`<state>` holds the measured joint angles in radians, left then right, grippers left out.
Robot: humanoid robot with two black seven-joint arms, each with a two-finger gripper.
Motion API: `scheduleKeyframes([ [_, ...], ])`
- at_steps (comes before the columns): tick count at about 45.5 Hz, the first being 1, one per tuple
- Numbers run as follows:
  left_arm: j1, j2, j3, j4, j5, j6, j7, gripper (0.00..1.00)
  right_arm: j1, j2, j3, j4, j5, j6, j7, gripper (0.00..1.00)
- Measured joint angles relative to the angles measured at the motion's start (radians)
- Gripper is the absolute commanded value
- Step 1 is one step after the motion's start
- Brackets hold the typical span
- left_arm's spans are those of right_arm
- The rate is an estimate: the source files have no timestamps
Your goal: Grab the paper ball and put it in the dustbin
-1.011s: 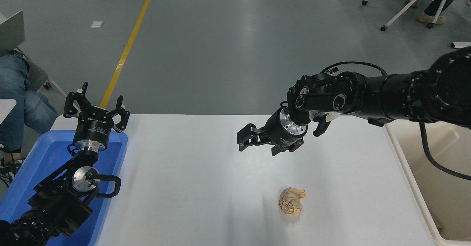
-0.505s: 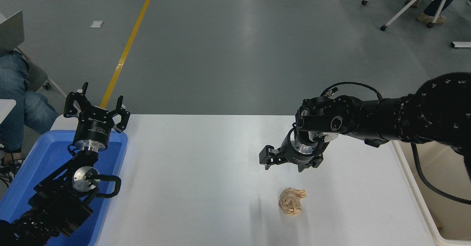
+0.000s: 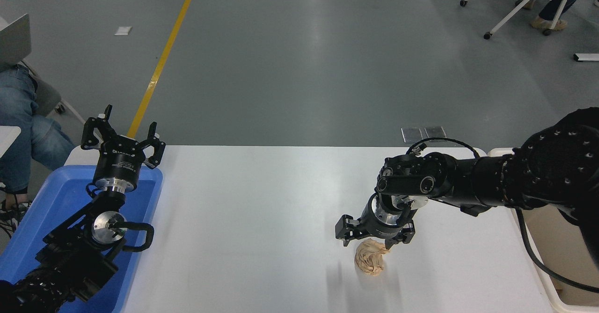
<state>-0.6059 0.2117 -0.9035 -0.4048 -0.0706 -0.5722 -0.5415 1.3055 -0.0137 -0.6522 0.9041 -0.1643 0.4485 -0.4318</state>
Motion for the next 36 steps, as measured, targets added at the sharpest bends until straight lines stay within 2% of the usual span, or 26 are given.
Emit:
scheduleKeyframes([
  [8,0.000,0.000,0.000,0.000,0.000,0.000,0.000,0.99,-0.039,-0.002,0.011,-0.019,-0.020,-0.018,-0.001,0.70],
  [15,0.000,0.000,0.000,0.000,0.000,0.000,0.000,0.99,-0.067,-0.003,0.030,-0.027,-0.065,-0.030,0.000,0.27],
  [18,0.000,0.000,0.000,0.000,0.000,0.000,0.000,0.99,-0.074,-0.003,0.036,-0.029,-0.087,-0.033,0.000,0.02],
  [19,0.000,0.000,0.000,0.000,0.000,0.000,0.000,0.99,-0.076,-0.003,0.038,-0.029,-0.096,-0.033,0.000,0.00],
  [36,0.000,0.000,0.000,0.000,0.000,0.000,0.000,0.99,-0.040,-0.013,0.046,-0.023,-0.174,0.000,-0.007,0.00],
])
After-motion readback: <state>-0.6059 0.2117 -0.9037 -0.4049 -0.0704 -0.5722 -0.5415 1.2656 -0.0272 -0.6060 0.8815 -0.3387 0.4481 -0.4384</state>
